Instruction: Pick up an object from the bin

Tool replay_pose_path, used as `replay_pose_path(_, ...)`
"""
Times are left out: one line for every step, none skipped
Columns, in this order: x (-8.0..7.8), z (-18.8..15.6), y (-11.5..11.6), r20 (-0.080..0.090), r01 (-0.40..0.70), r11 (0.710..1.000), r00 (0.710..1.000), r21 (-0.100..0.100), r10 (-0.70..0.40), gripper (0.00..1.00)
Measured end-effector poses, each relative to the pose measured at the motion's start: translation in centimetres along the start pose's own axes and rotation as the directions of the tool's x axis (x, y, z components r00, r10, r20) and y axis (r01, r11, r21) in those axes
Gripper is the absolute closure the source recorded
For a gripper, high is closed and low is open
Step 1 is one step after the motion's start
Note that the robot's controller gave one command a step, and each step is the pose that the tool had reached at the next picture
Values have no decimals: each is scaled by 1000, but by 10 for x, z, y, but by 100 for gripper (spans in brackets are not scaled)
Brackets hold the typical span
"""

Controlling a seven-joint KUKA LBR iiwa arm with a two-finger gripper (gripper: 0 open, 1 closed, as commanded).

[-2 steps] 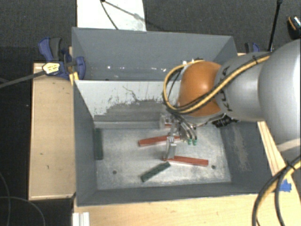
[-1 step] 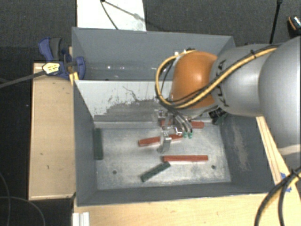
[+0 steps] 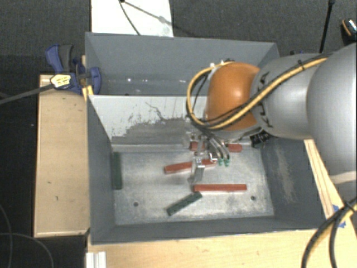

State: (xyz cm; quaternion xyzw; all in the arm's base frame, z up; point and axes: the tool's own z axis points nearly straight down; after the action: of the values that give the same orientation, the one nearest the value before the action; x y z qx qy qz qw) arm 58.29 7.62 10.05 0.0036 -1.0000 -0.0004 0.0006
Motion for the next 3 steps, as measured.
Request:
replay_pose_path(9,31,13,-2,-124,992,992,0,124,0)
replay_pose_path(20,30,-12,-1,-162,987,987,1,162,0)
replay_pose_path(19,30,-11,0,-161,987,987,0,161,100)
